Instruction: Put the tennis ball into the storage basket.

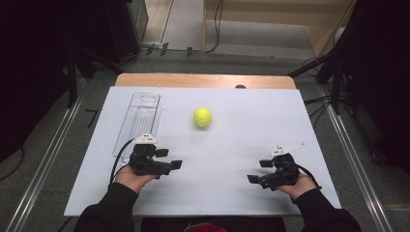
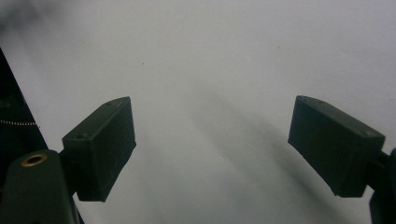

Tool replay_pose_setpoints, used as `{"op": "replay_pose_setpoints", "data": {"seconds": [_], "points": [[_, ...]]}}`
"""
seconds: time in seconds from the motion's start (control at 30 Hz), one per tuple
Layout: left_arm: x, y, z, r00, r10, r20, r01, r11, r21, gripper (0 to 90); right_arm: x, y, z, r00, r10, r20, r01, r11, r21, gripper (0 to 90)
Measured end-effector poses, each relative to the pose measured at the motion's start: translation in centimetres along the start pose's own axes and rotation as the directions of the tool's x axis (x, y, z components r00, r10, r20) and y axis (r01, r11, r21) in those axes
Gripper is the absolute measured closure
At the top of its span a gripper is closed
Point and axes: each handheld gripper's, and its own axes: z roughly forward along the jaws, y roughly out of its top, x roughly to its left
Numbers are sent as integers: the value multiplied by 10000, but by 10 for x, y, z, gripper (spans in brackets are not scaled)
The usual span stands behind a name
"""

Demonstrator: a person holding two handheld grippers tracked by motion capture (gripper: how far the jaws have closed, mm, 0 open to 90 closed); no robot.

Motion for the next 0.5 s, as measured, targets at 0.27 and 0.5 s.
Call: {"op": "replay_pose_setpoints", "data": {"seconds": [0.27, 0.5], "points": [[1, 8, 6, 9997, 138, -189, -137, 9999, 44, 233, 0, 0, 0, 10000, -33, -10, 33, 10000, -30, 128], [4, 14, 10, 9999, 72, -120, -73, 9999, -120, 208, 1, 0, -1, 10000, -24, -41, 24, 10000, -51, 128]]}}
